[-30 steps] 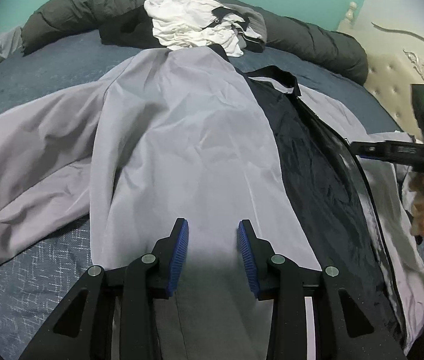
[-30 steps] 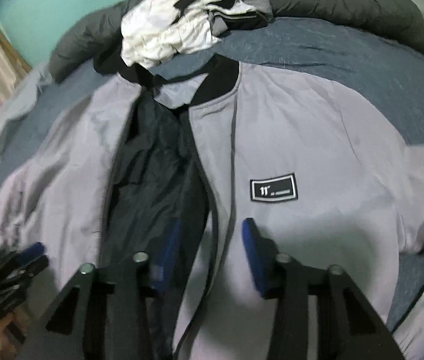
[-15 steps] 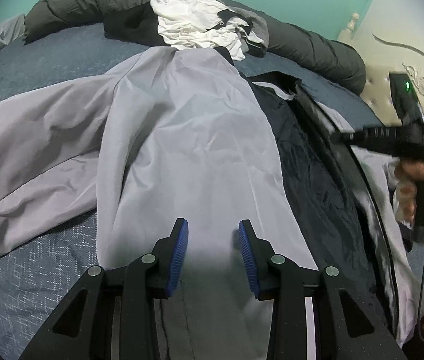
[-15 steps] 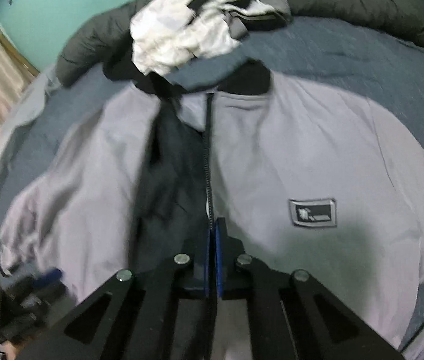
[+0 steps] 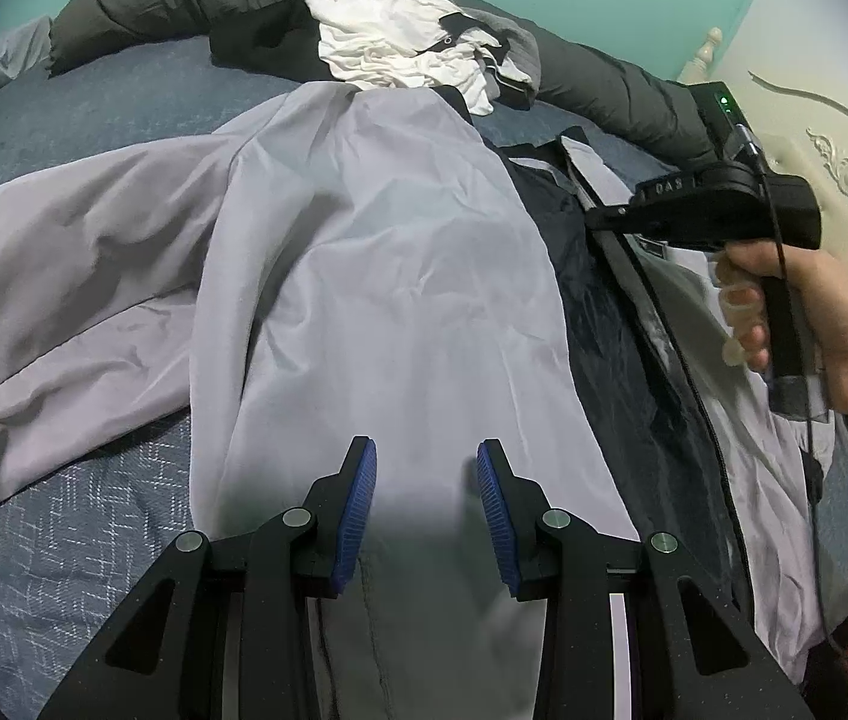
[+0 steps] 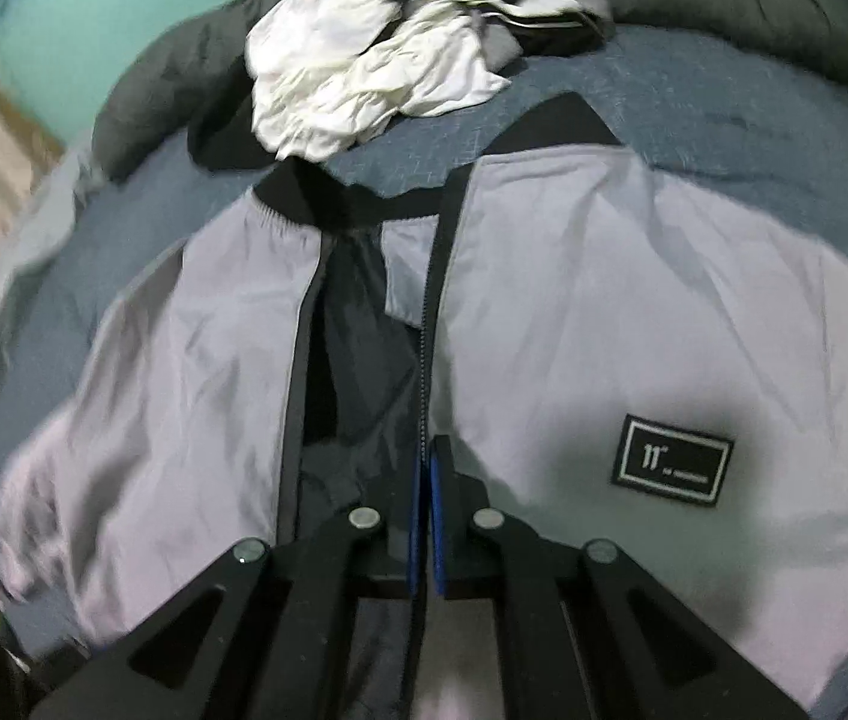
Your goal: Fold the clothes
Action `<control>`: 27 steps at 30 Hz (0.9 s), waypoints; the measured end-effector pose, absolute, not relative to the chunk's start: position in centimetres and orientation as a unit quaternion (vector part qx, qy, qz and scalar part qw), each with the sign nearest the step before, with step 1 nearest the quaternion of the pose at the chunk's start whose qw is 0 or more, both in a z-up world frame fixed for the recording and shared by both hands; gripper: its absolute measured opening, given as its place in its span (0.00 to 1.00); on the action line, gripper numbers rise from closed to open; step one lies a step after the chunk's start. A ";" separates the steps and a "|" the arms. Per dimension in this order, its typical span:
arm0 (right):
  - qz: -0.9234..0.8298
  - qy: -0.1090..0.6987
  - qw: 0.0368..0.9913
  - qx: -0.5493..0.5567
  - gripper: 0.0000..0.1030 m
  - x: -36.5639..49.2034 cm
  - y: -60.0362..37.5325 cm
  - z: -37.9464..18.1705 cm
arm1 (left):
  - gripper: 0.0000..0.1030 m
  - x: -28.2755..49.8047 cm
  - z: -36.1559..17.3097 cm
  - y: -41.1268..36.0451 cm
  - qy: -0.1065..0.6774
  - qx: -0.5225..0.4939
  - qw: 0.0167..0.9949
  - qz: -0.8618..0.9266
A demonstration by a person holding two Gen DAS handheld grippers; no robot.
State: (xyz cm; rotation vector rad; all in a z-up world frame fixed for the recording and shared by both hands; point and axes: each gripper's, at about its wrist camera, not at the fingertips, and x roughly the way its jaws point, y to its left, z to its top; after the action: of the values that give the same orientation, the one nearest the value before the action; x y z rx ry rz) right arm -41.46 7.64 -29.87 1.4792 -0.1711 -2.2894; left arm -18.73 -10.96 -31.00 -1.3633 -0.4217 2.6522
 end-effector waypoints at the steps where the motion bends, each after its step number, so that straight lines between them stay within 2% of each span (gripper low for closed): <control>1: -0.820 -0.070 0.205 0.529 0.06 -41.6 7.8 -29.9 | 0.37 -18.8 -31.0 -10.9 -0.140 -0.452 0.066 0.879; 3: -0.825 -0.053 0.208 0.523 0.06 -41.7 7.8 -29.5 | 0.37 -18.7 -30.9 -10.9 -0.140 -0.451 0.067 0.879; 5: -0.836 -0.027 0.208 0.506 0.20 -41.0 8.1 -28.3 | 0.37 -18.7 -30.8 -11.0 -0.142 -0.451 0.068 0.879; 7: -0.846 -0.021 0.209 0.490 0.41 -39.8 9.3 -26.9 | 0.37 -18.8 -30.6 -10.8 -0.144 -0.448 0.069 0.880; 14: -0.871 -0.061 0.214 0.438 0.42 -31.6 16.6 -23.8 | 0.37 -18.8 -28.8 -8.0 -0.180 -0.435 0.132 0.872; 19: -0.880 -0.118 0.186 0.421 0.44 -25.1 21.4 -25.2 | 0.37 -19.2 -29.0 -3.7 -0.194 -0.452 0.188 0.850; 27: -0.883 -0.143 0.170 0.413 0.45 -19.7 24.9 -27.0 | 0.37 -18.9 -30.5 1.5 -0.179 -0.480 0.226 0.829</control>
State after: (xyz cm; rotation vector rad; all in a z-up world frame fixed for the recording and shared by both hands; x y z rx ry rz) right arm -19.71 24.88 -27.04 1.1723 -0.4075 -2.5090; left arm -18.95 1.47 -30.45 -1.3226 -0.4946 2.2840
